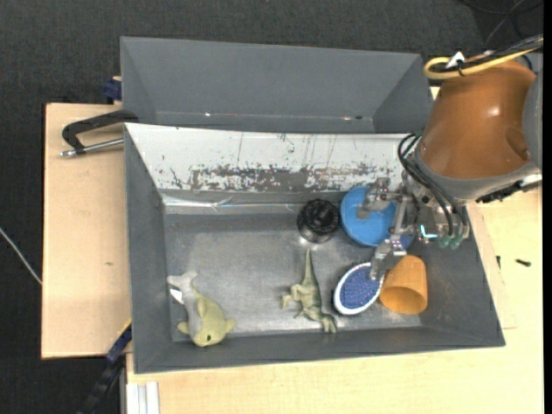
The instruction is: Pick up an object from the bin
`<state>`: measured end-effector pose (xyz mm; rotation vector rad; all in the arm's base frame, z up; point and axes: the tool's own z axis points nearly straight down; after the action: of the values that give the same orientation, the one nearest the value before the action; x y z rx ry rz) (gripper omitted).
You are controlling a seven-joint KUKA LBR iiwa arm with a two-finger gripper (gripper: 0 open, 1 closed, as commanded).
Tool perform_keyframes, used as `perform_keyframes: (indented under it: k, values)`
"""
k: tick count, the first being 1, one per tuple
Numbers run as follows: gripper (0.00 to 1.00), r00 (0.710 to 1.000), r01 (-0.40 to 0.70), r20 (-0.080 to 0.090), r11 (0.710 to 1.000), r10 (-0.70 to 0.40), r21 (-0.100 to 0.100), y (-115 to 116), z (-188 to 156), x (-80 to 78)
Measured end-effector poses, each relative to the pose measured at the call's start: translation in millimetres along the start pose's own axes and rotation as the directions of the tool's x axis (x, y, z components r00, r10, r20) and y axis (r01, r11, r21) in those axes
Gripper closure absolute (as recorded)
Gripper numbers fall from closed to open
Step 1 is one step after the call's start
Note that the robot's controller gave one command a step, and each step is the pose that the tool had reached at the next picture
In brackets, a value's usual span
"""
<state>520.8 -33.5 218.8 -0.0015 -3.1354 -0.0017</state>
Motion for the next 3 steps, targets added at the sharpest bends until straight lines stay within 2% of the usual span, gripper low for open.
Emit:
perform_keyframes:
  k: [1,2,3]
  values:
    - [0.0,0.942,0.335,0.001,0.942,-0.335,0.001,-67,120,3.2]
    - [0.0,0.863,0.505,0.007,0.863,-0.505,0.005,-40,147,13.3]
    - [1.0,0.863,0.505,0.012,0.863,-0.505,0.007,-40,145,11.8]
